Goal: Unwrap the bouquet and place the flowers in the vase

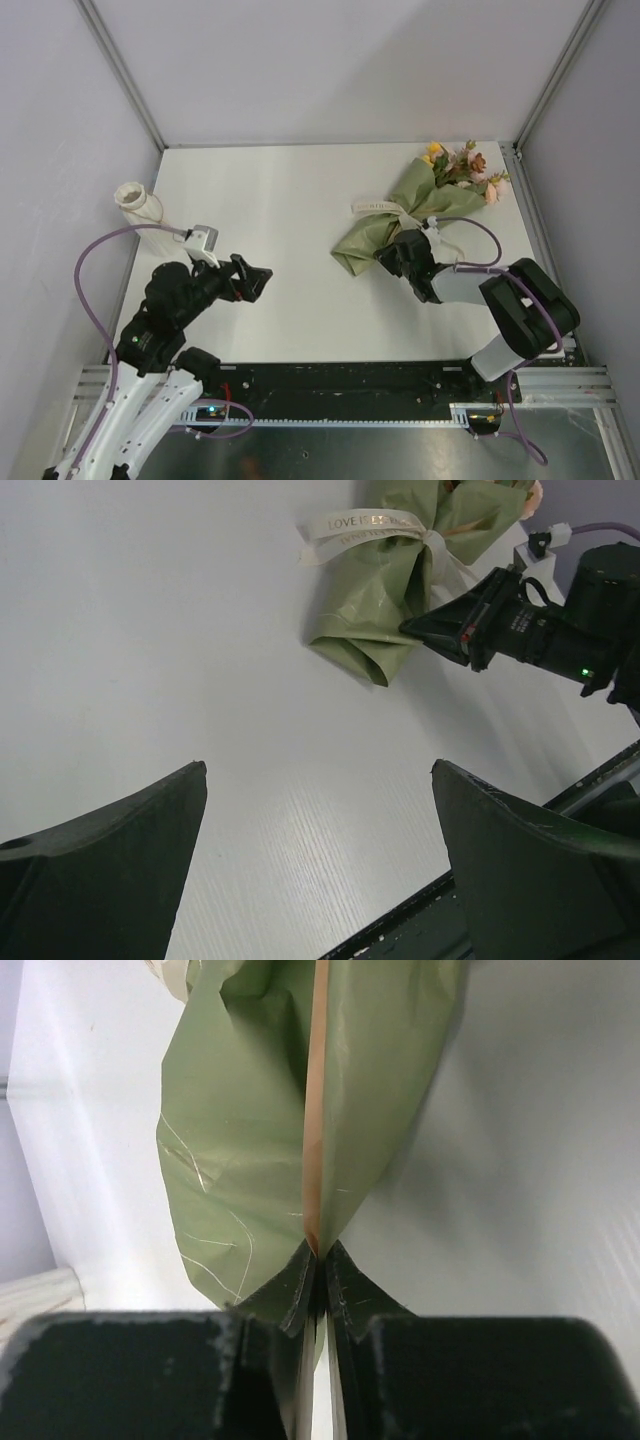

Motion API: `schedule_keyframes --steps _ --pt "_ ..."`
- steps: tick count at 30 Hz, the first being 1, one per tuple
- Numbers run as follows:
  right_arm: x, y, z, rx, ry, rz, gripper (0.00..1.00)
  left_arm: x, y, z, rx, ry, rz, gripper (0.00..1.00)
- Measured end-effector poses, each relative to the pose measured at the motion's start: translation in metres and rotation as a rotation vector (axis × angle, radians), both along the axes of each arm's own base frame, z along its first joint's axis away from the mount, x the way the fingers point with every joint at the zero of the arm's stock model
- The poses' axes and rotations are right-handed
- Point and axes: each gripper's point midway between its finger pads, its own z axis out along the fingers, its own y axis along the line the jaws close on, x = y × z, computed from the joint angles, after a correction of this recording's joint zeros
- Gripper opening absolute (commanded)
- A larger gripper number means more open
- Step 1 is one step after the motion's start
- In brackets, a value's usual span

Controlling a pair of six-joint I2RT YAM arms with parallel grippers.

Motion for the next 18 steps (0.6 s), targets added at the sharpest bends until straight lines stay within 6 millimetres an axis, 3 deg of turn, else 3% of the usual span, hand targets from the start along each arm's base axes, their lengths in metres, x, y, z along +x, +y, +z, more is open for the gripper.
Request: schedule_keyframes --steps 7,12,14,18 --pt "-0.055 0.015 0.005 0.036 0.01 0.1 0.0 0.006 -0.016 -0.021 -0.051 0.159 -0.016 0.95" --pt "-0.112 0.034 0.003 0.076 0.013 0.204 0.0 0.007 -0.033 -0.057 -0.096 0.316 -0.04 0.92" --pt "-0.133 0.042 0.0 0.093 0.023 0.243 0.04 0.004 -0.037 -0.075 -0.106 0.372 -0.043 0.91" --pt "-0.16 0.056 -0.001 0.131 0.043 0.293 0.25 -0.005 -0.047 -0.101 -0.132 0.429 -0.07 0.9"
